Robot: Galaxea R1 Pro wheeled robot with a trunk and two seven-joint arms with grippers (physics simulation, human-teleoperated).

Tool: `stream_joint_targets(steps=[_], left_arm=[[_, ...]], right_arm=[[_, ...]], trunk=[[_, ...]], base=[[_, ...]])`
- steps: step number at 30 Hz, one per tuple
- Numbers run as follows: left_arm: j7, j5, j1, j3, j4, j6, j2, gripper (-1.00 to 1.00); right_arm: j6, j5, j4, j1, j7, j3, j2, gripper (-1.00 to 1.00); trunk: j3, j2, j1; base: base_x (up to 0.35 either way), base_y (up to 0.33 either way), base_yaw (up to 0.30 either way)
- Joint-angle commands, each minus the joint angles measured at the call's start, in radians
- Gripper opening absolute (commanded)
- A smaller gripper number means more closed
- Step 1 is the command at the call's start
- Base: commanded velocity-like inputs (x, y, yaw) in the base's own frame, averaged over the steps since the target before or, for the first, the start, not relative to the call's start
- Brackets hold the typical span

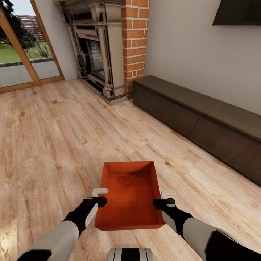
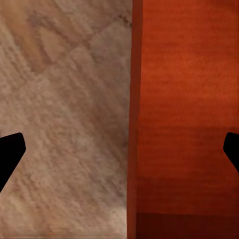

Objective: Move the two storage containers from the living room to the garage. In the garage, place one container on the floor and stack the other container on top of it (either order is fine).

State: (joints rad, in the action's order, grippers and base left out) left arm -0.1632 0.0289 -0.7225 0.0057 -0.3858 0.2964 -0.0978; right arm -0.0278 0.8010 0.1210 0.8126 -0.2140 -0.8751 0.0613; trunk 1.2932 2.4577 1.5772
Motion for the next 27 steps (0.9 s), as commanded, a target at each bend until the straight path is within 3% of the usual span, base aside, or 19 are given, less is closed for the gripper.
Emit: stream_joint_targets(steps=[1,24,25,26,27], left_arm=[[-0.004,0.003,0.000,0.000,-0.001,0.006,0.000,1.00],[-0.009,-0.001,0.000,-0.001,0.016,0.007,0.000,1.00],[-0.009,-0.001,0.000,-0.001,0.016,0.007,0.000,1.00],[-0.009,-0.001,0.000,-0.001,0.016,0.008,0.000,-1.00],[-0.009,0.000,0.000,0.000,0.017,0.009,0.000,-1.00]], right_arm=[[-0.003,0.010,0.000,0.000,-0.004,-0.008,0.000,1.00],[-0.004,0.010,0.000,0.000,-0.004,-0.008,-0.001,1.00],[-0.004,0.010,0.000,0.000,-0.004,-0.008,-0.001,-1.00],[-0.004,0.010,0.000,0.000,-0.004,-0.008,0.000,-1.00],[-0.004,0.010,-0.002,0.000,-0.004,-0.008,0.000,-1.00]], trunk=[[0.001,0.000,0.000],[0.001,0.000,0.000],[0.001,0.000,0.000],[0.001,0.000,0.000],[0.001,0.000,0.000]], base=[[0.000,0.000,0.000],[0.000,0.000,0.000],[0.000,0.000,0.000],[0.000,0.000,0.000],[0.000,0.000,0.000]])
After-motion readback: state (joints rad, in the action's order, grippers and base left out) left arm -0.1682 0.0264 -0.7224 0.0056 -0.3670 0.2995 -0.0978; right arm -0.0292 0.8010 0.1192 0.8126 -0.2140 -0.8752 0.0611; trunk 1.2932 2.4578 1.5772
